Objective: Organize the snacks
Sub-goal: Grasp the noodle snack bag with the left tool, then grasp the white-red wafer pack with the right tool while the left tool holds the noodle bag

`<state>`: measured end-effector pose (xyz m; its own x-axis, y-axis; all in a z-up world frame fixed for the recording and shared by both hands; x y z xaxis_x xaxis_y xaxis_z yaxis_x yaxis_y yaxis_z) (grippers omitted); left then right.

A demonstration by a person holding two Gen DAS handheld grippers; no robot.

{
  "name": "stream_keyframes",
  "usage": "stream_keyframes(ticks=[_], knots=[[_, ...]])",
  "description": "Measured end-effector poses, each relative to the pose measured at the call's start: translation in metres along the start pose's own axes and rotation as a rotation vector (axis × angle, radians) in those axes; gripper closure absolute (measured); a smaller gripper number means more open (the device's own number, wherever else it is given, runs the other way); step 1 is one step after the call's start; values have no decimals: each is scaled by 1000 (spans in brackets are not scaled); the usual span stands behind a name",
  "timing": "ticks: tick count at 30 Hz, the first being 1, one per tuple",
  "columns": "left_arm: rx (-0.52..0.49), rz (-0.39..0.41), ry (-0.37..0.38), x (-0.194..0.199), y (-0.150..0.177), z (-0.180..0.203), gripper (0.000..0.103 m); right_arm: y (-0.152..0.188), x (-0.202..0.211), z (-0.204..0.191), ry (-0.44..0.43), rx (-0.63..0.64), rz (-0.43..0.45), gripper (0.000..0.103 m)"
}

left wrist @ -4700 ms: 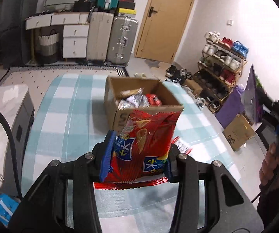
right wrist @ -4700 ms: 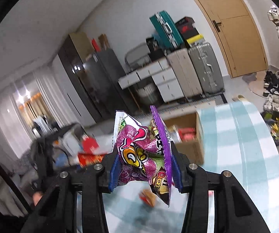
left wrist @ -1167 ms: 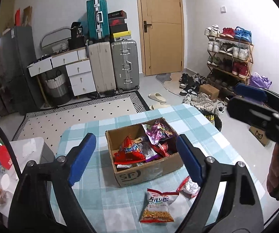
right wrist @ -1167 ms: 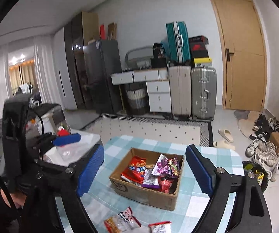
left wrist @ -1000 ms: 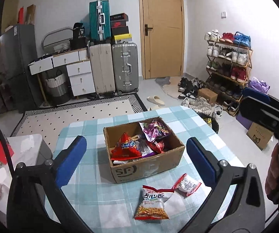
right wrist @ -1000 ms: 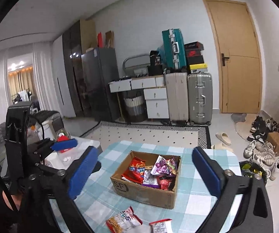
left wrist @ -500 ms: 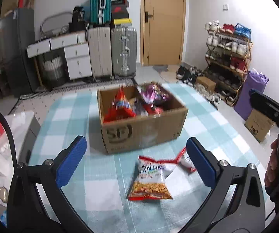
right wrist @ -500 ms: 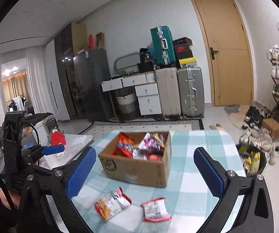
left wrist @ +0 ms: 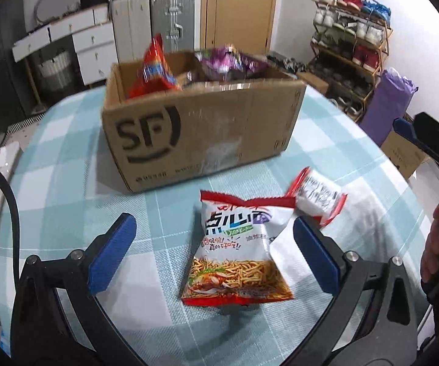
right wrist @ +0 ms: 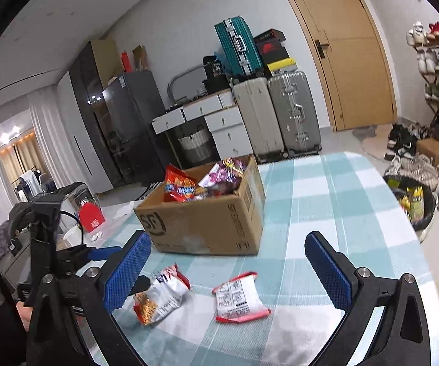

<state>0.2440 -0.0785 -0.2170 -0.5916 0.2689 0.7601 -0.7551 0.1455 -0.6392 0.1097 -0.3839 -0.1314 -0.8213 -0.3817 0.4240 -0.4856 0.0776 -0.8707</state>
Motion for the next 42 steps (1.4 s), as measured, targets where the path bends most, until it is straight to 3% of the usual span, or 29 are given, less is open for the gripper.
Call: stream_keyframes(ticks=[5,10,15,19,27,35,36,42], knots=[[29,-65,28,-42,12,-2,1,12,-11,9,-14,-39,-27,0],[46,-92,70,-73,18,-1,9,27,-29,14,-31,-67,-78,0],[77,-103,167,-90,21,3,48,34,-39,10,-49,-61,-102,0],[88,-90,199,-97,19,3,58,39,-45,6,-51,-47,-117,1],[98,-70,193,-104,19,-5,61,45,-49,7,-47,-57,-144,0],[117,-84,186,-85,24,-19,61,49,-51,6,-44,-31,-179,1],[119,-83,187,-83,27,-5,61,49,-53,6,-40,-22,-188,1],[134,-83,180,-73,36,-8,60,56,-63,3,-48,-10,-240,0]])
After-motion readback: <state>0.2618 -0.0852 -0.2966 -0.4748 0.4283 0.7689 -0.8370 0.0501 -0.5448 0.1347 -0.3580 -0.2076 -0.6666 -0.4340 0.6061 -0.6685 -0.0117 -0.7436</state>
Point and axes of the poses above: each gripper's, at about its wrist camera, not at the fingertips, and x roughly against the way its jaws point, z to its right, y to its underside, the point moved 9 cm from there along -x, roughly the way its jaws point, and after that the axes turned 5 degrees about x, right-handed, at the moved point
